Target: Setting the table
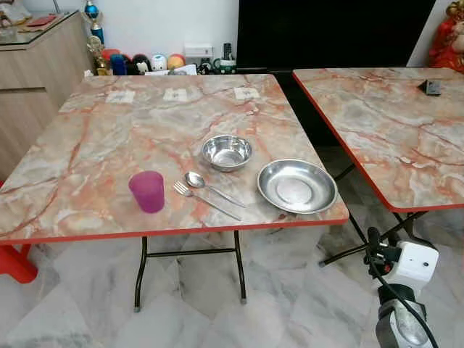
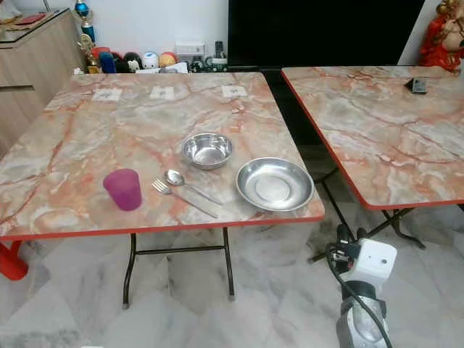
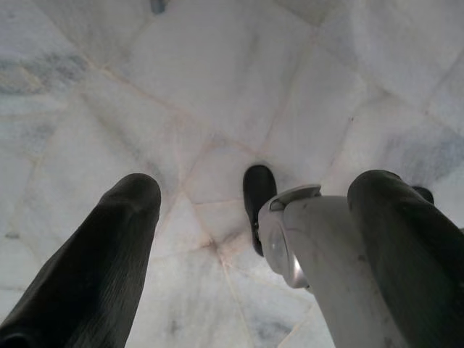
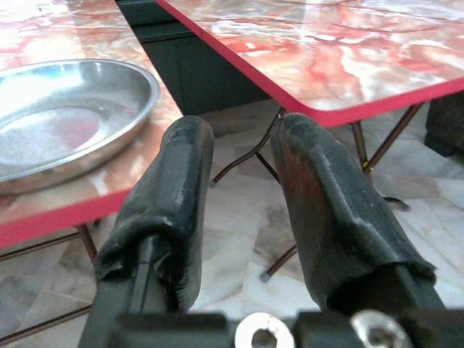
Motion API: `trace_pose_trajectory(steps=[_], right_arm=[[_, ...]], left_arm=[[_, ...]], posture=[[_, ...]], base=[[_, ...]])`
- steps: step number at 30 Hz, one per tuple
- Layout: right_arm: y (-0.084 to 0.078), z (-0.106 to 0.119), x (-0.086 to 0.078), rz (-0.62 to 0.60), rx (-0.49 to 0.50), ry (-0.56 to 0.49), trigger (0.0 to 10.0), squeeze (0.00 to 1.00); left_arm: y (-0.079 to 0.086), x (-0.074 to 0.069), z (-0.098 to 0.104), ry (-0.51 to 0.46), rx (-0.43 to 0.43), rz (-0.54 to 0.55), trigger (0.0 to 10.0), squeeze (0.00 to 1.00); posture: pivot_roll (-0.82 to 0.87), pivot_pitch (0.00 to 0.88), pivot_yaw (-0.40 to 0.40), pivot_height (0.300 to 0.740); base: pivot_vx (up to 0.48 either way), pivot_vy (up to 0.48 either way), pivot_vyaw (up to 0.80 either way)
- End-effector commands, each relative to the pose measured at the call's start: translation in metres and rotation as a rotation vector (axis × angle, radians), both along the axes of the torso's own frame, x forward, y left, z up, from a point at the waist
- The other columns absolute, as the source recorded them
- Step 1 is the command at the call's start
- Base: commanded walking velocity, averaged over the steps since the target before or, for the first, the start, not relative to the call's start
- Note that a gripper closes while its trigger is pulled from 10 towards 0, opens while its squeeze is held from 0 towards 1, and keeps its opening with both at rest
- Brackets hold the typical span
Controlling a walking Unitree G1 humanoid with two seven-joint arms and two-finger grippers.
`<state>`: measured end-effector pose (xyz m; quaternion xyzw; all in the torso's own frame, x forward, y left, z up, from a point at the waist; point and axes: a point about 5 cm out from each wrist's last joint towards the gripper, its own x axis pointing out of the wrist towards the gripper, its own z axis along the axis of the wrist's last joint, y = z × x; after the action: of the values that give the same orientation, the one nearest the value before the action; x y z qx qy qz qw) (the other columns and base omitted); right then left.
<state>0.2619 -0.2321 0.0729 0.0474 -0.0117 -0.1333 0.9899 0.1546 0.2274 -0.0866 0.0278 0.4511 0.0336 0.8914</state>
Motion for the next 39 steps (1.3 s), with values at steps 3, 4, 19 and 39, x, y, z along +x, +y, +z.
trace_pose_trajectory(steps=[3, 4, 19, 39], right_arm=[[0.006, 0.009, 0.005, 0.020, -0.011, -0.024, 10.0, 0.00], [0.006, 0.009, 0.005, 0.022, -0.015, -0.024, 10.0, 0.00], [0.009, 0.013, 0.005, 0.026, -0.019, -0.039, 10.0, 0.00], [0.028, 0.013, 0.021, 0.191, 0.276, -0.004, 10.0, 0.00]], left_arm=[[-0.003, -0.002, -0.001, 0.006, -0.008, -0.002, 10.0, 0.00], [-0.004, -0.001, -0.002, 0.005, -0.009, -0.003, 10.0, 0.00], [-0.003, -0.004, -0.003, 0.016, -0.007, 0.000, 10.0, 0.00], [-0.004, -0.011, -0.006, 0.045, -0.006, -0.001, 10.0, 0.00]], posture=[[-0.02, 0.073, -0.036, 0.740], [-0.02, 0.074, -0.037, 0.740], [-0.02, 0.080, -0.040, 0.740], [-0.01, 0.082, -0.040, 0.740]], base=[[0.323, 0.000, 0.00], [0.330, 0.000, 0.00], [0.171, 0.000, 0.00], [0.000, 0.000, 0.00]])
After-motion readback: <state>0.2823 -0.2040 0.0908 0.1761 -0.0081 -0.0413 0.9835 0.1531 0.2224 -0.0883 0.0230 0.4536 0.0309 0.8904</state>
